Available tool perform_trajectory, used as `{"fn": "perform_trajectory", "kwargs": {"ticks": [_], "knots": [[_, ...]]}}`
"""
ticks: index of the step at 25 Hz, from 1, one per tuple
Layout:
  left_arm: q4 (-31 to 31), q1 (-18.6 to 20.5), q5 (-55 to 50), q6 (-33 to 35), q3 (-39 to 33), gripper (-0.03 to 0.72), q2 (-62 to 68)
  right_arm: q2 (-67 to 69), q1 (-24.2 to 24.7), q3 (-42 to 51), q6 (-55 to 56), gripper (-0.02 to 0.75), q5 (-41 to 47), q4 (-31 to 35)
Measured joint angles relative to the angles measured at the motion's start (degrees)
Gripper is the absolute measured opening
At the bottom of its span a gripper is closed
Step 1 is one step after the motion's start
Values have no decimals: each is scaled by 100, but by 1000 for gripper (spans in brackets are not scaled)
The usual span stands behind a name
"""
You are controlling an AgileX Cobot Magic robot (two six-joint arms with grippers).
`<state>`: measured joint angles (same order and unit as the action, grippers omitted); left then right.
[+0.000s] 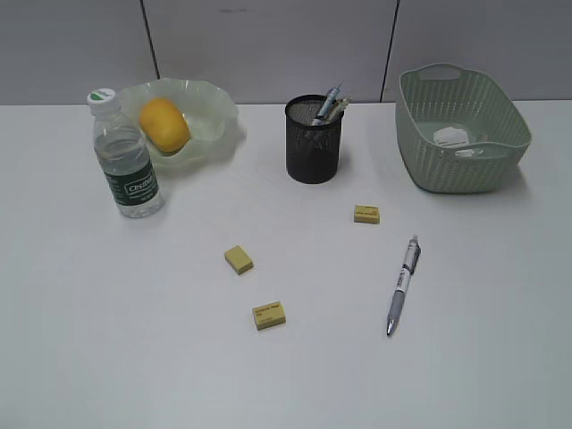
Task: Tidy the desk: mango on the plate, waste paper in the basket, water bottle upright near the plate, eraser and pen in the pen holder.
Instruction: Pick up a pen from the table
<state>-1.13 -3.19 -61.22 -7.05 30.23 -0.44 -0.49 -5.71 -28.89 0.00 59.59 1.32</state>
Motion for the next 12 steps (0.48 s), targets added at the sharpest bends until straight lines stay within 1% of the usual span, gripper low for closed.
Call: {"fn": "perform_trajectory", "kwargs": {"ticks": [3,5,7,12], "knots": [[-37,0,0,0,0,577,0,0,0,0,0,363,0,0],[-43,0,0,0,0,617,0,0,0,0,-31,363,0,0],[-48,0,0,0,0,614,0,0,0,0,0,363,0,0],[-48,0,0,0,0,512,0,0,0,0,0,363,0,0]]}}
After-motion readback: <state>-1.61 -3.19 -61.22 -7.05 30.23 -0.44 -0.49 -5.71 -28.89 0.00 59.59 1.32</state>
